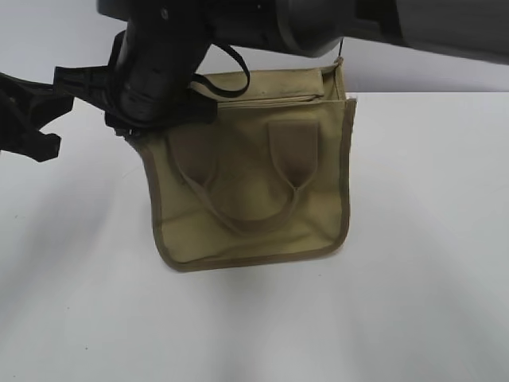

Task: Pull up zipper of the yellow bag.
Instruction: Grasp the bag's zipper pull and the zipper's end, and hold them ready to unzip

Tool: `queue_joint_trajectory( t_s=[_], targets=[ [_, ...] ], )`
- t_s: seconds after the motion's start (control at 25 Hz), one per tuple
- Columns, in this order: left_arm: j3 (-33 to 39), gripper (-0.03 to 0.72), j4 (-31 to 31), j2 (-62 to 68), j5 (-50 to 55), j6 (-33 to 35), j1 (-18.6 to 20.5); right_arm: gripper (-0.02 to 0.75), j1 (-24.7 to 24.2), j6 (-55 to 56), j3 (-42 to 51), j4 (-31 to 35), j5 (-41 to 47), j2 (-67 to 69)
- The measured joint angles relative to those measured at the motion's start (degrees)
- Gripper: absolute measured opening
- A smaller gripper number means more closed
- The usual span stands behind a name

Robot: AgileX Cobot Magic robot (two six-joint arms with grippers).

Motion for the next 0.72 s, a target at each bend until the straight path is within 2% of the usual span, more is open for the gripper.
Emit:
queue_joint_trajectory(
  t_s=[0.08, 0.24, 0.48, 0.72],
  targets=[
    [0.0, 0.007, 0.0, 0.0, 0.0, -0.1, 0.0, 0.049, 0.0, -1.9, 0.0, 0.0, 1.5, -0.8],
    [0.0, 0.007, -0.2, -0.1, 0.0, -0.2, 0.0, -0.013, -0.2, -5.9, 0.0, 1.4, 5.3, -3.8],
    [0.0, 0.007, -0.3, -0.1, -0.2, -0.2, 0.0, -0.015, -2.2, -15.6, 0.0, 12.3, 9.0, -6.8],
    [0.0, 0.007, -0.3, -0.1, -0.7, -0.2, -0.2, -0.015, -5.2, -24.0, 0.0, 20.1, 14.1, -7.0]
  ],
)
